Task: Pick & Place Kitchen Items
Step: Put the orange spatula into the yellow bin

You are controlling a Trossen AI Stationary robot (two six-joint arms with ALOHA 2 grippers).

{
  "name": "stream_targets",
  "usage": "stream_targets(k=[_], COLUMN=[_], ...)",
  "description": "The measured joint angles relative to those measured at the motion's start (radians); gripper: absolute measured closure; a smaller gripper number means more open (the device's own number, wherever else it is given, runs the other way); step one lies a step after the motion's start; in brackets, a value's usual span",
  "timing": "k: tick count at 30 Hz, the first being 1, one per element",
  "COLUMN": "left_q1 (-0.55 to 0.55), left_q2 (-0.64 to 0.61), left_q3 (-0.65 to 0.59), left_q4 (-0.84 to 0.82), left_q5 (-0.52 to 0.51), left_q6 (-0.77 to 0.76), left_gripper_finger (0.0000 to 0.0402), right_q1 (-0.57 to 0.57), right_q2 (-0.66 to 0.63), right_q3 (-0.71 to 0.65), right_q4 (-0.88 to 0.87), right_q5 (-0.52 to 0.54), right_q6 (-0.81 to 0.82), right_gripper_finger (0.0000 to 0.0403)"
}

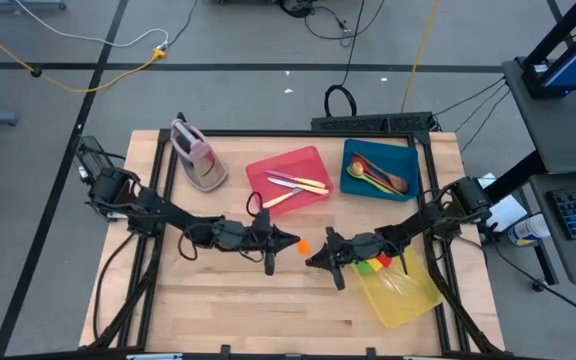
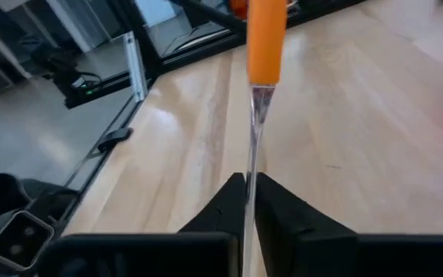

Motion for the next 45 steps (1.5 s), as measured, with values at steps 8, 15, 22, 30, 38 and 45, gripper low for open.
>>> stream_targets(k=[8,15,22,30,38,45], left_q1=[0.0,-0.004,-0.005,-0.006,-0.006,-0.003], left_q2=[-0.001,-0.001,0.0,0.0,0.002,0.002], left_q3=[0.0,0.0,0.0,0.0,0.0,0.0], left_q4=[-0.04,-0.044,-0.041,-0.032,-0.033,-0.023], left_q5=[-0.003,-0.003,-0.019,-0.009,-0.009,-0.011], left_q6=[-0.029,-0.032,-0.04,-0.039,-0.036,-0.025], left_gripper_finger=[0.04,0.04,0.04,0.0368,0.031,0.0283], right_q1=[-0.011,-0.012,-0.019,-0.02,-0.02,-0.021], right_q2=[0.0,0.0,0.0,0.0,-0.001,-0.001], right_q3=[0.0,0.0,0.0,0.0,0.0,0.0], right_q4=[0.002,0.005,-0.008,-0.006,-0.006,-0.004], right_q5=[0.037,0.038,0.038,0.044,0.045,0.044], right_q6=[0.009,0.042,0.071,0.068,0.066,0.065], right_gripper_finger=[0.0395,0.0393,0.0394,0.0394,0.0394,0.0394])
